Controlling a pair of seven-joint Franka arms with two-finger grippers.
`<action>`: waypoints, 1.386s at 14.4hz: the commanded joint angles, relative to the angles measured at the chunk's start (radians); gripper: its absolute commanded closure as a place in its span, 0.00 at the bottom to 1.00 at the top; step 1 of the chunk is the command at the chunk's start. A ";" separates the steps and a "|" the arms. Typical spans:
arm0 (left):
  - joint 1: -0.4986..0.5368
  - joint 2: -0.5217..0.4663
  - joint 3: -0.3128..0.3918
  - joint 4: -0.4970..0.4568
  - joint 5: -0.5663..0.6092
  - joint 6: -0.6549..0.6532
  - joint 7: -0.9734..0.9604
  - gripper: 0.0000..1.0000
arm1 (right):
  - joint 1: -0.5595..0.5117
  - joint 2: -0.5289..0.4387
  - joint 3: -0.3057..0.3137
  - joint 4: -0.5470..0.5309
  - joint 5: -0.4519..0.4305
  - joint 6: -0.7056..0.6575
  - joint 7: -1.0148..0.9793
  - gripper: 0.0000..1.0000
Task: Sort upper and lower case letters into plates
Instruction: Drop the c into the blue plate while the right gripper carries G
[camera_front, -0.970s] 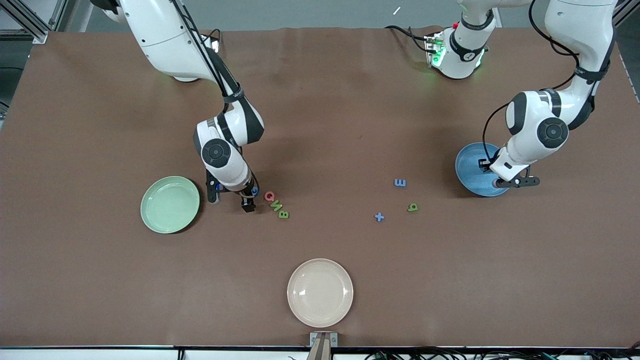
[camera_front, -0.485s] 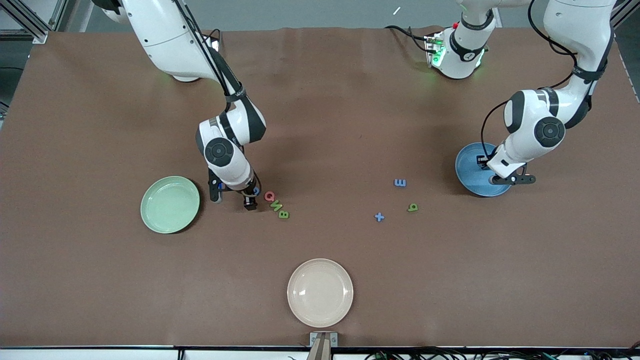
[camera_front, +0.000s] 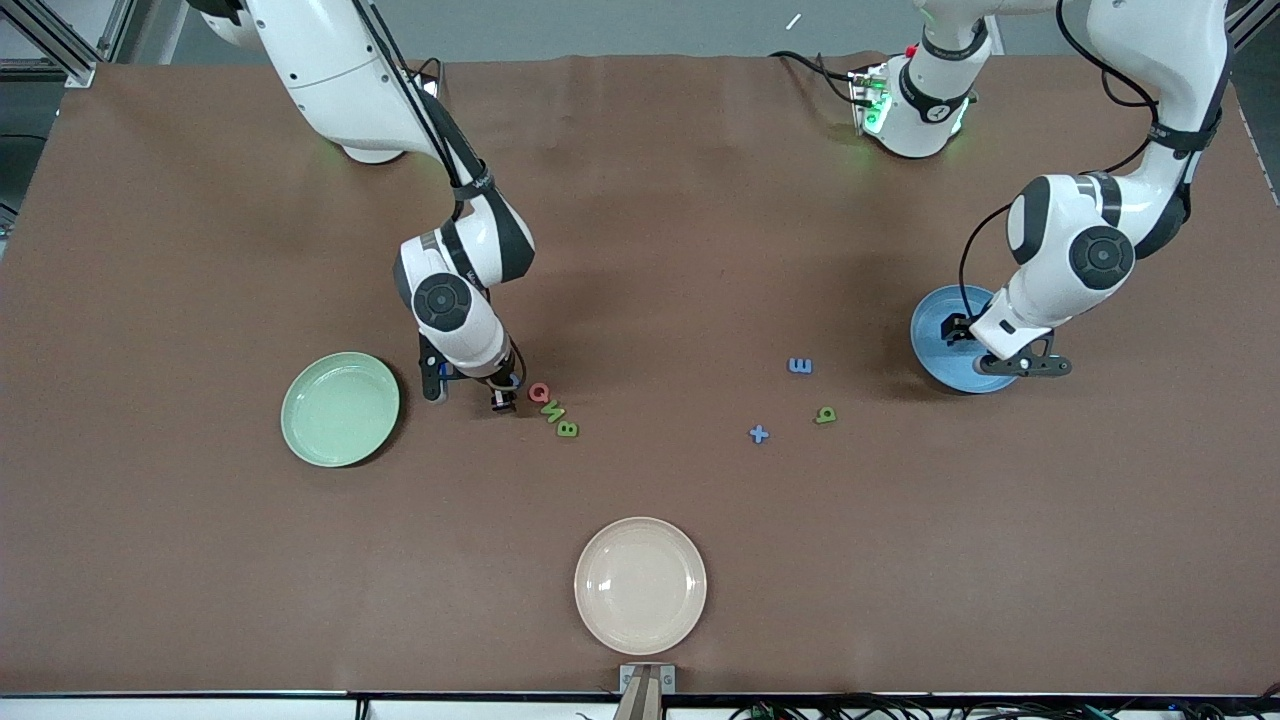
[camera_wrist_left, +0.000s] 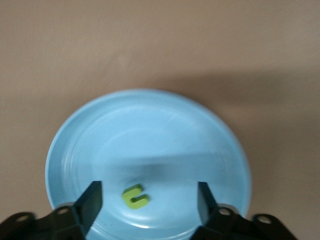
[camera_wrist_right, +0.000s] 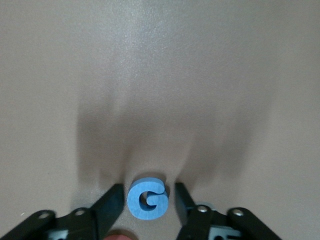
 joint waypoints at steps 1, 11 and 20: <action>0.000 0.037 -0.070 0.128 -0.047 -0.097 -0.061 0.01 | 0.005 -0.003 -0.008 -0.034 0.010 0.010 0.004 0.97; -0.095 0.382 -0.230 0.536 -0.044 -0.148 -0.599 0.01 | -0.229 -0.207 -0.016 -0.024 -0.001 -0.269 -0.386 1.00; -0.131 0.453 -0.226 0.552 0.030 -0.111 -0.685 0.10 | -0.421 -0.221 -0.013 -0.182 -0.007 -0.069 -0.649 1.00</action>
